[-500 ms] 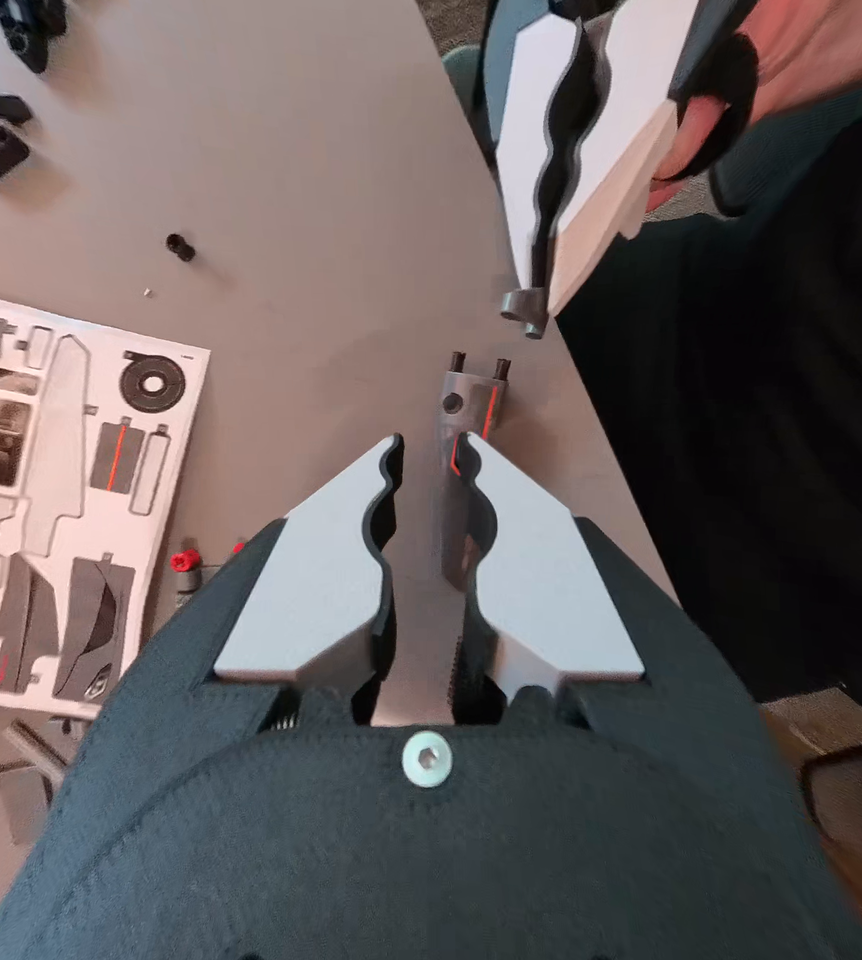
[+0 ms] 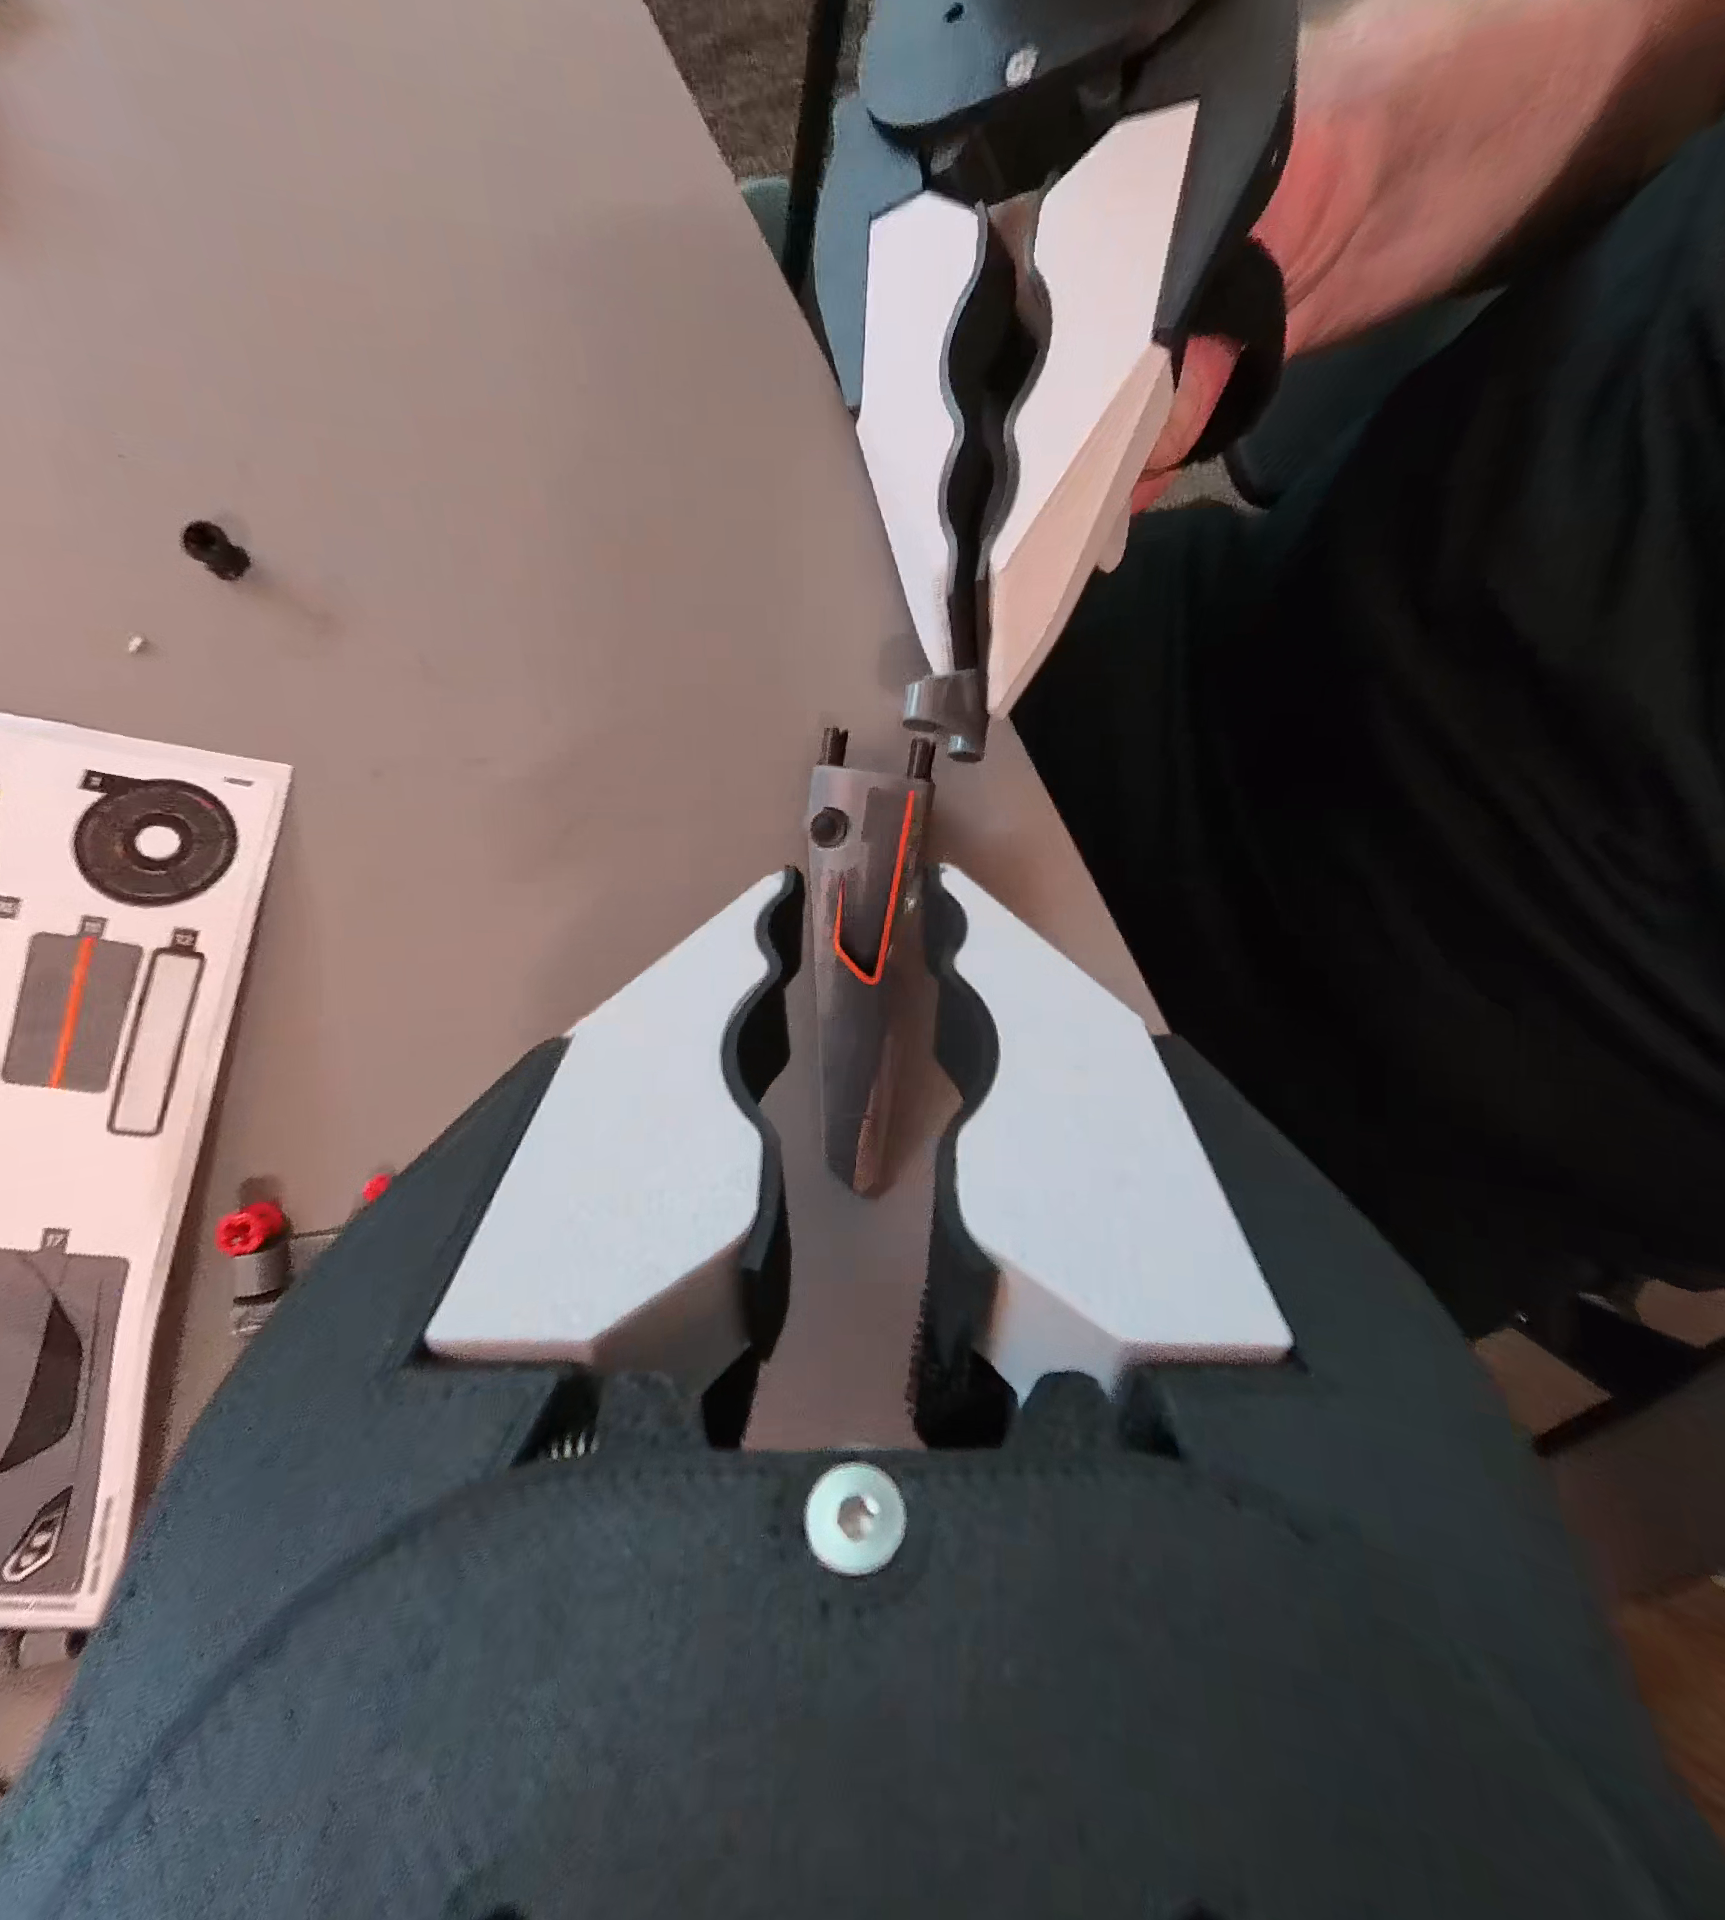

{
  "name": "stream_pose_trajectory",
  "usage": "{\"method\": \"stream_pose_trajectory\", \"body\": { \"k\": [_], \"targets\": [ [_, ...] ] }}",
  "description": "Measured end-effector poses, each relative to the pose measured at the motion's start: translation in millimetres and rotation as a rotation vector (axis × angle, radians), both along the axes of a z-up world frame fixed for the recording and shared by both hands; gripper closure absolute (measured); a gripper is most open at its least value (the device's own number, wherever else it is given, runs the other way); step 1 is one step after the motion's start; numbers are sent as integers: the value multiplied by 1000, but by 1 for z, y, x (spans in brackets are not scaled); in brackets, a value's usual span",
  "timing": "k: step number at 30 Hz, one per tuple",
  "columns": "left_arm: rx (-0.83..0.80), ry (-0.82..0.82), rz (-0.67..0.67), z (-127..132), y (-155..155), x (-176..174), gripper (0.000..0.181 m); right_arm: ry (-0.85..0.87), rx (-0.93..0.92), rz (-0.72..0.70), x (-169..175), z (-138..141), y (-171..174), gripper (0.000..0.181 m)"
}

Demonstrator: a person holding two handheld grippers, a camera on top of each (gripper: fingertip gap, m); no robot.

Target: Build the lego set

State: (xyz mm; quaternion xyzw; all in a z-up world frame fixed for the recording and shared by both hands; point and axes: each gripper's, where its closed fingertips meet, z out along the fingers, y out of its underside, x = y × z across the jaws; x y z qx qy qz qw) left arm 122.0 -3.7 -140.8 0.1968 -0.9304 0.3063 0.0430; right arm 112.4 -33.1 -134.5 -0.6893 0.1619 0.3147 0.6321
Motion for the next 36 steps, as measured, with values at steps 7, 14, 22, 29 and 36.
{"method": "stream_pose_trajectory", "body": {
  "k": [7, 14, 22, 29, 36],
  "targets": [
    [40, 12, -1, -14, 0, 3, 167, 0, -1, -3, 0, 0, 2, 181],
    [47, -51, -23, -16, -5, 1, 176, -19, 0, 0, 2, 1, -2, 181],
    [139, -150, -120, -17, -7, -4, 175, -170, -8, -18, 11, 3, -18, 181],
    [167, -187, -116, -17, -13, 4, 159, -189, 7, -22, 14, 3, -20, 181],
    [160, -191, -128, -18, -22, 7, 169, -234, 20, -9, 13, 1, -21, 181]
  ]
}}
